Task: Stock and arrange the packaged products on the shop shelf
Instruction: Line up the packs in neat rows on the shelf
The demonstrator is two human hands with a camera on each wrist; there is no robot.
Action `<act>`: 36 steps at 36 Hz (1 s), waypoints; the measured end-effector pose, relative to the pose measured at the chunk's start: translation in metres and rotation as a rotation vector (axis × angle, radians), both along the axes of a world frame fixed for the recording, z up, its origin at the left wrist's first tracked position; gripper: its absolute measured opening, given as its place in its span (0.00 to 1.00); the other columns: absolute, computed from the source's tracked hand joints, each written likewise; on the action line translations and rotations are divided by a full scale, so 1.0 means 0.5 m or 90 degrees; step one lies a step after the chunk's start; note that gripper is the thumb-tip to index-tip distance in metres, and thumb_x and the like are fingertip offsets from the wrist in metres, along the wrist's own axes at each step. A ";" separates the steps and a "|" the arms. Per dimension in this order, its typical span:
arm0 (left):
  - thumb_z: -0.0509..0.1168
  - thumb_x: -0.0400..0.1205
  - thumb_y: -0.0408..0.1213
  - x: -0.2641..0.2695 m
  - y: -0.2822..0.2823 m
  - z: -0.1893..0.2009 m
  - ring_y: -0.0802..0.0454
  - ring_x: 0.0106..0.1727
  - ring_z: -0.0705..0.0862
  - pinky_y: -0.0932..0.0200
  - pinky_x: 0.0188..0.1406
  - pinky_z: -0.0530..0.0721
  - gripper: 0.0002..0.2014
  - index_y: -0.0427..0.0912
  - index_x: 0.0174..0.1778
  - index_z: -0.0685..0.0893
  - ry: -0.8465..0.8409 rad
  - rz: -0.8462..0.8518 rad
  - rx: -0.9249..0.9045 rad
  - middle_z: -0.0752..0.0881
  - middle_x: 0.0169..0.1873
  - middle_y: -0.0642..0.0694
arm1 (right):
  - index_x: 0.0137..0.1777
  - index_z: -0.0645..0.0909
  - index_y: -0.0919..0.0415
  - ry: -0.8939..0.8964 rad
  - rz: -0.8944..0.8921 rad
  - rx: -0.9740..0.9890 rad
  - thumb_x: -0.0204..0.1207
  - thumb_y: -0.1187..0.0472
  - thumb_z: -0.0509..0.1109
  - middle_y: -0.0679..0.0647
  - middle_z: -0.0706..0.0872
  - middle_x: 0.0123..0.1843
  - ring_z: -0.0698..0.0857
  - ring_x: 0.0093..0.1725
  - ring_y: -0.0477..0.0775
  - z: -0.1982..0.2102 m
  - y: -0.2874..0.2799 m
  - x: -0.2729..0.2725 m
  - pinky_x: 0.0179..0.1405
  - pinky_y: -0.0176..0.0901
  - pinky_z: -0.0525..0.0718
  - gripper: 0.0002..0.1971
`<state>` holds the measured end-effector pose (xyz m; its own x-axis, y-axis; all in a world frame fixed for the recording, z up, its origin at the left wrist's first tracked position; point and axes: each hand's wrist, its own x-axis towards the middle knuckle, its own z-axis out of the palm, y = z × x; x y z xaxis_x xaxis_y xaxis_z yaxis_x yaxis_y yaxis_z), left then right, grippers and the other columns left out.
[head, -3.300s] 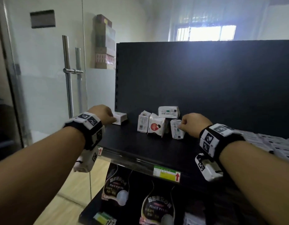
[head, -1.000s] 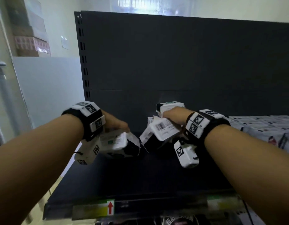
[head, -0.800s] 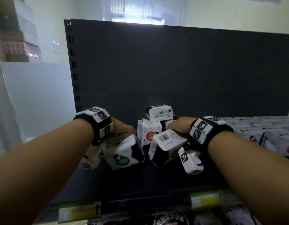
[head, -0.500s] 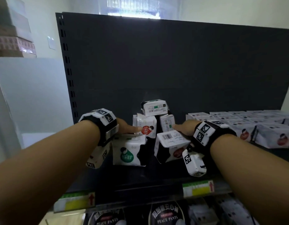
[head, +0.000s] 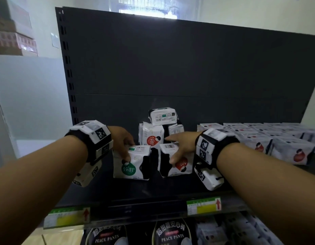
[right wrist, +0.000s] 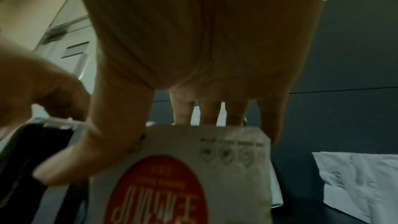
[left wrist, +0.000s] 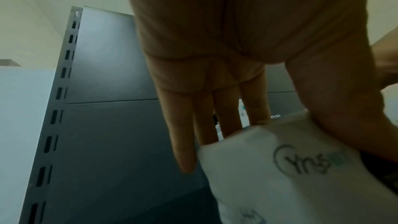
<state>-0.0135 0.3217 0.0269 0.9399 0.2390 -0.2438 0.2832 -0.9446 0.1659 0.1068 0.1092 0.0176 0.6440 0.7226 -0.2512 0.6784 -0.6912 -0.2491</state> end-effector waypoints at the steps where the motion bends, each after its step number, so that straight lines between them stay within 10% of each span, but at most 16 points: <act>1: 0.80 0.66 0.45 0.002 -0.001 -0.002 0.58 0.52 0.85 0.60 0.54 0.84 0.25 0.52 0.60 0.84 -0.002 0.001 0.003 0.88 0.51 0.57 | 0.81 0.63 0.49 -0.010 0.014 -0.018 0.64 0.50 0.83 0.48 0.73 0.78 0.73 0.75 0.54 -0.006 0.009 -0.001 0.75 0.50 0.72 0.47; 10: 0.79 0.67 0.48 0.014 0.001 -0.013 0.59 0.52 0.83 0.62 0.52 0.81 0.26 0.55 0.61 0.82 -0.010 -0.009 0.070 0.84 0.50 0.60 | 0.65 0.69 0.54 -0.049 -0.060 0.100 0.60 0.54 0.85 0.50 0.82 0.55 0.83 0.51 0.51 0.005 0.005 0.032 0.45 0.42 0.85 0.36; 16: 0.79 0.66 0.50 0.016 0.002 -0.014 0.58 0.51 0.82 0.62 0.54 0.81 0.26 0.53 0.60 0.82 -0.019 -0.027 0.106 0.83 0.48 0.61 | 0.77 0.63 0.51 0.080 -0.158 0.335 0.65 0.51 0.82 0.40 0.78 0.47 0.79 0.44 0.37 0.023 -0.035 0.070 0.31 0.27 0.76 0.43; 22: 0.80 0.66 0.49 0.016 0.001 -0.011 0.58 0.51 0.83 0.58 0.55 0.83 0.25 0.53 0.58 0.83 -0.018 -0.023 0.082 0.84 0.47 0.60 | 0.47 0.82 0.57 0.089 -0.197 0.350 0.66 0.57 0.82 0.52 0.88 0.40 0.86 0.39 0.50 0.003 -0.026 0.077 0.40 0.41 0.85 0.14; 36: 0.80 0.65 0.46 0.002 0.003 -0.017 0.56 0.53 0.84 0.53 0.60 0.83 0.24 0.54 0.56 0.83 -0.034 -0.018 0.037 0.85 0.48 0.59 | 0.48 0.89 0.65 0.116 -0.185 0.110 0.59 0.55 0.85 0.57 0.91 0.41 0.89 0.39 0.54 0.004 -0.054 0.108 0.42 0.46 0.87 0.19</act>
